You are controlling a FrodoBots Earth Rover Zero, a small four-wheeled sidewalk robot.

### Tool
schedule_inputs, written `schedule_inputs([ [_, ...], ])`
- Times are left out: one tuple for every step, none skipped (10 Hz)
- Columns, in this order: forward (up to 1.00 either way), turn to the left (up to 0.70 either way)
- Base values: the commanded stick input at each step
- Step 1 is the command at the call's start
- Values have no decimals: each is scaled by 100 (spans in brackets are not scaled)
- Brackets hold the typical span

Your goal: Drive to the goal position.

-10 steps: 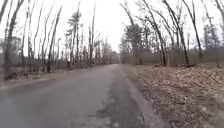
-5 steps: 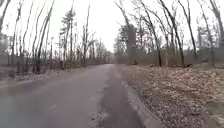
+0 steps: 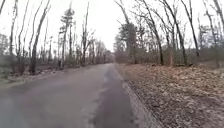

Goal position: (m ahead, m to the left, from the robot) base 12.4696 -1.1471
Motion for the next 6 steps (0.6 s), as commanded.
schedule_inputs([
  [100, 0],
  [100, 0],
  [100, 0],
  [100, 37],
  [100, 25],
  [100, 13],
])
